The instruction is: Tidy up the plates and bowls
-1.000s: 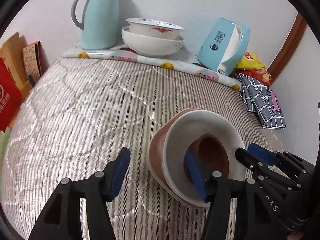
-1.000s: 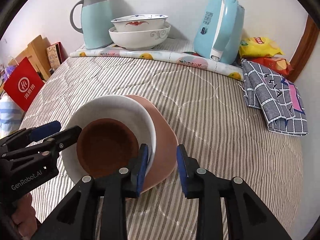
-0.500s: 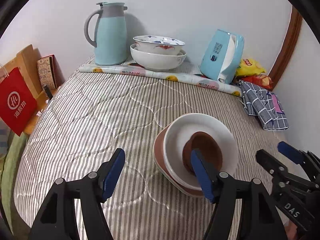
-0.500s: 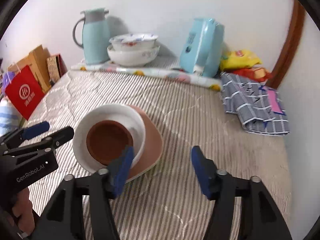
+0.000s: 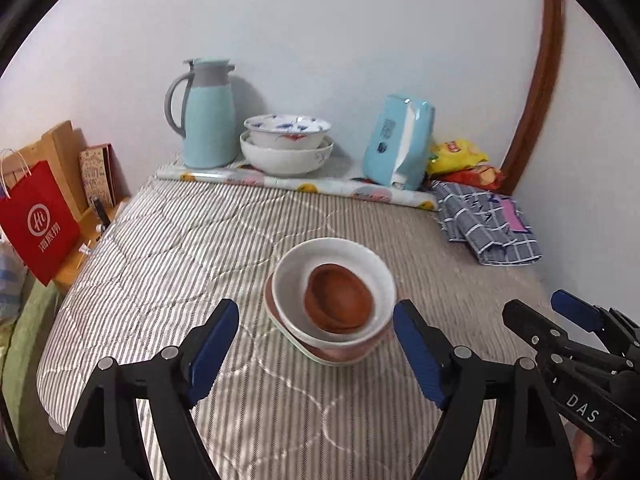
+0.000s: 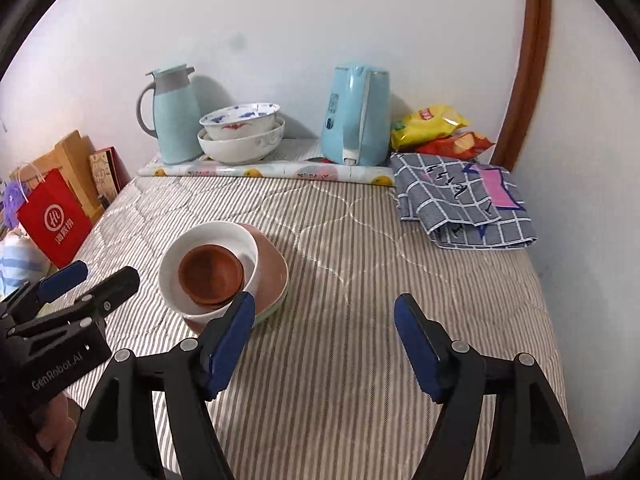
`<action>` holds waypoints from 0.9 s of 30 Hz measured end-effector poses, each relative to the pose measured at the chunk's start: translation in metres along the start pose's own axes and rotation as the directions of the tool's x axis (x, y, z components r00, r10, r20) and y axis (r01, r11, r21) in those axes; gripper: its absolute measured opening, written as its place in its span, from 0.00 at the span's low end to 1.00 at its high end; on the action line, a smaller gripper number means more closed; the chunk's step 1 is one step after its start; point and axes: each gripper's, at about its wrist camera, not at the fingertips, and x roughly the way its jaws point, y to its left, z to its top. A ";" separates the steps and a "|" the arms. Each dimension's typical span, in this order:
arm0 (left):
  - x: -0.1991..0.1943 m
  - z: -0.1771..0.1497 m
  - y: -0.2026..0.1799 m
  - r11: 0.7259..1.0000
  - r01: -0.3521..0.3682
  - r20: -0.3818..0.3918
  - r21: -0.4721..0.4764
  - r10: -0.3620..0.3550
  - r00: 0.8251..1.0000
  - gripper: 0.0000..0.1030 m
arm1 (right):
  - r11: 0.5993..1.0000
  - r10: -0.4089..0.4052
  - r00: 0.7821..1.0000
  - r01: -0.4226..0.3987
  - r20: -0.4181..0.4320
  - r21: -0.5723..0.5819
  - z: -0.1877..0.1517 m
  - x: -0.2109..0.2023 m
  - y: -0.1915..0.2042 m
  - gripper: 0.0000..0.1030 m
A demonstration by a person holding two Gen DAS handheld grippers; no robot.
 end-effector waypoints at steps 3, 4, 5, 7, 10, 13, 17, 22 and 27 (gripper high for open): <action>-0.013 -0.006 -0.009 1.000 -0.017 0.024 0.017 0.016 1.000 0.80 | 0.999 0.001 1.000 -0.001 0.018 0.033 -0.008 -0.016 -0.009 0.71; -0.016 -0.007 -0.011 1.000 -0.018 0.030 0.019 0.018 0.999 0.81 | 0.999 -0.001 1.000 0.000 0.021 0.040 -0.010 -0.020 -0.011 0.76; -0.021 -0.009 -0.013 1.000 -0.015 0.038 0.016 0.015 0.999 0.82 | 0.999 -0.009 1.000 0.008 0.026 0.049 -0.014 -0.025 -0.014 0.78; -0.026 -0.012 -0.013 1.000 -0.005 0.047 0.005 0.005 0.999 0.86 | 0.998 -0.023 0.999 0.020 0.042 0.063 -0.018 -0.032 -0.019 0.82; -0.033 -0.016 -0.015 1.000 -0.008 0.045 0.010 0.008 0.999 0.87 | 0.997 -0.033 0.998 0.028 0.058 0.079 -0.026 -0.044 -0.025 0.89; -0.038 -0.021 -0.020 0.998 -0.047 0.055 0.031 0.046 0.997 0.90 | 0.996 -0.050 0.996 0.044 0.071 0.078 -0.033 -0.054 -0.029 0.94; -0.043 -0.025 -0.026 0.997 -0.049 0.046 0.052 0.047 0.998 0.90 | 0.994 -0.092 0.991 0.086 0.095 0.065 -0.039 -0.064 -0.030 0.97; -0.051 -0.028 -0.028 0.999 -0.021 0.052 0.046 0.019 0.998 0.90 | 0.993 -0.109 0.990 0.104 0.091 0.060 -0.045 -0.069 -0.031 0.97; -0.053 -0.030 -0.030 0.999 0.006 0.040 0.048 -0.008 0.999 0.90 | 0.993 -0.102 0.991 0.096 0.088 0.076 -0.049 -0.072 -0.035 0.97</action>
